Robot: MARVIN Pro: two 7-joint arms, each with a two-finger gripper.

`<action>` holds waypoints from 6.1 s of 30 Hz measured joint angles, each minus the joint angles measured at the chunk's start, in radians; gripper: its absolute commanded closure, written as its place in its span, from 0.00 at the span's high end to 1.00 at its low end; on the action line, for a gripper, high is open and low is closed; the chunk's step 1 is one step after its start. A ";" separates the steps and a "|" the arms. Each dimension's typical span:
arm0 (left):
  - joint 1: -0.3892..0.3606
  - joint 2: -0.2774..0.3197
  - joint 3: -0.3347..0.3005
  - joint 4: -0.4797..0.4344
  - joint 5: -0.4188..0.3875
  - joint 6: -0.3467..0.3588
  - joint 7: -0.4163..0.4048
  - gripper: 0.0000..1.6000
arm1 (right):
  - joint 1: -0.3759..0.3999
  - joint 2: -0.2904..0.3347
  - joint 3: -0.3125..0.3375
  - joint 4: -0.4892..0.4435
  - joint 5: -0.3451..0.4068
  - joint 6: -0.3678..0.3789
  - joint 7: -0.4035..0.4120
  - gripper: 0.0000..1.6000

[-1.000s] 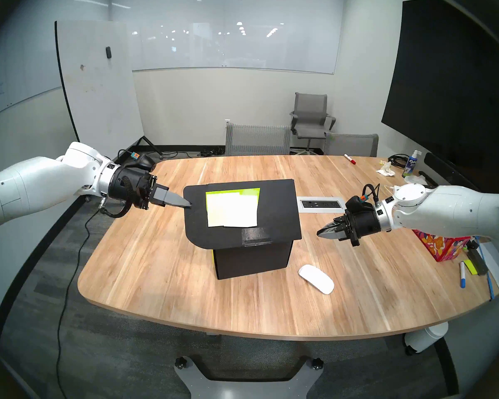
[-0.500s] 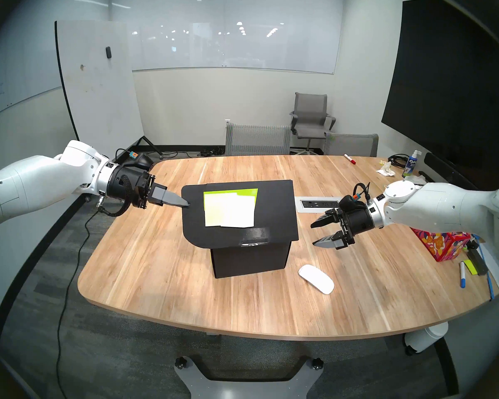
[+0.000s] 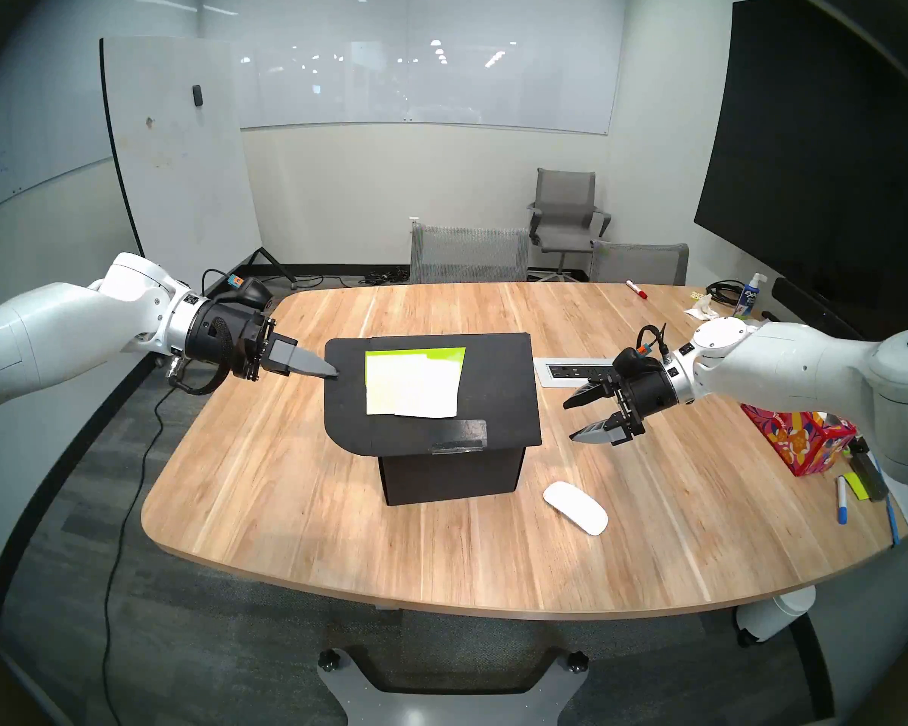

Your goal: Open the box and place the mouse inside

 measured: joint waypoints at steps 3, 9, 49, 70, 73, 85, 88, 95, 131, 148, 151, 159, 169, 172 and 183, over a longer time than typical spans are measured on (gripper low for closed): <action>-0.002 0.007 -0.002 -0.007 -0.004 0.005 0.005 0.00 | -0.004 -0.015 0.005 0.021 0.000 -0.005 0.016 1.00; -0.005 0.022 -0.005 -0.022 -0.013 0.016 0.016 0.00 | -0.018 -0.052 0.017 0.072 0.005 -0.013 0.052 1.00; -0.010 0.064 -0.026 -0.057 -0.046 0.048 0.051 0.00 | -0.098 -0.235 0.075 0.341 0.026 -0.025 0.225 1.00; -0.008 0.080 -0.025 -0.072 -0.026 0.025 0.029 0.00 | -0.124 -0.273 0.100 0.420 0.029 -0.030 0.239 1.00; -0.008 0.081 -0.025 -0.072 -0.023 0.023 0.027 0.00 | -0.126 -0.275 0.102 0.425 0.029 -0.030 0.239 1.00; -0.008 0.083 -0.024 -0.073 -0.014 0.018 0.022 0.00 | -0.134 -0.285 0.111 0.443 0.028 -0.030 0.239 1.00; -0.008 0.084 -0.024 -0.074 -0.011 0.017 0.021 0.00 | -0.135 -0.286 0.112 0.445 0.028 -0.029 0.239 1.00; -0.008 0.087 -0.024 -0.078 -0.007 0.013 0.017 0.00 | -0.137 -0.288 0.114 0.448 0.027 -0.029 0.239 1.00; -0.010 0.085 -0.014 -0.056 0.103 -0.078 -0.077 0.00 | -0.141 -0.291 0.121 0.454 0.025 -0.028 0.239 1.00; -0.016 0.081 -0.005 -0.055 0.105 -0.085 -0.084 0.00 | -0.142 -0.291 0.123 0.454 0.024 -0.028 0.239 1.00; -0.017 0.080 -0.004 -0.055 0.105 -0.085 -0.084 0.00 | -0.142 -0.291 0.123 0.454 0.024 -0.028 0.239 1.00; -0.020 0.080 0.000 -0.055 0.105 -0.087 -0.085 0.00 | -0.142 -0.291 0.123 0.454 0.022 -0.030 0.239 1.00; -0.024 0.079 0.006 -0.055 0.106 -0.089 -0.088 0.00 | -0.142 -0.306 0.127 0.471 0.018 -0.050 0.239 1.00; -0.025 0.079 0.007 -0.055 0.106 -0.089 -0.088 0.00 | -0.142 -0.310 0.128 0.477 0.017 -0.054 0.239 1.00; -0.028 0.078 0.011 -0.055 0.106 -0.091 -0.089 0.00 | -0.154 -0.340 0.137 0.517 0.017 -0.074 0.239 1.00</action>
